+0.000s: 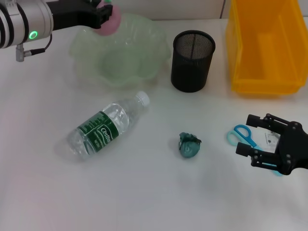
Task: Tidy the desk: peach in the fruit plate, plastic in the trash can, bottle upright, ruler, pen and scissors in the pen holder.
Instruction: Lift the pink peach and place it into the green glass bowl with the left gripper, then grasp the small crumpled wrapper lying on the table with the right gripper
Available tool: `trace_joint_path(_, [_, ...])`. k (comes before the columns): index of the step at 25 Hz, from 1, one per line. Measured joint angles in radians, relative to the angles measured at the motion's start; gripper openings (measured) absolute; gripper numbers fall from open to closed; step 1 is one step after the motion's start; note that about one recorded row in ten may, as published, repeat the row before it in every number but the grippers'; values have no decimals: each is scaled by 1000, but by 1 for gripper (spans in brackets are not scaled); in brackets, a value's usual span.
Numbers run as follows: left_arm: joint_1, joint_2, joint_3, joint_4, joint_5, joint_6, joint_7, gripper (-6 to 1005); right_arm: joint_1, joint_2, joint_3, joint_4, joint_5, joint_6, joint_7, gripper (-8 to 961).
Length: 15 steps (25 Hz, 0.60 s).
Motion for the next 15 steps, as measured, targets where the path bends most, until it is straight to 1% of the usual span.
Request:
trace_joint_path(4, [34, -2, 25, 50, -25, 10, 1, 299, 13, 0, 0, 4, 0, 0, 0, 818])
trace_joint_path(7, [84, 1, 47, 130, -89, 59, 2, 421, 23, 0, 0, 14, -2, 1, 0, 818])
trace_joint_path(9, [111, 2, 46, 166, -141, 112, 19, 504, 29, 0, 0, 20, -3, 1, 0, 819])
trace_joint_path(13, [152, 5, 17, 189, -278, 315, 140, 658, 32, 0, 9, 22, 1, 1, 6, 819])
trace_joint_path(14, [162, 6, -1, 182, -320, 406, 196, 696, 33, 0, 11, 22, 6, 2, 15, 818])
trace_joint_path(15, [167, 6, -15, 172, -336, 466, 229, 734, 35, -2, 13, 22, 14, 1, 26, 818])
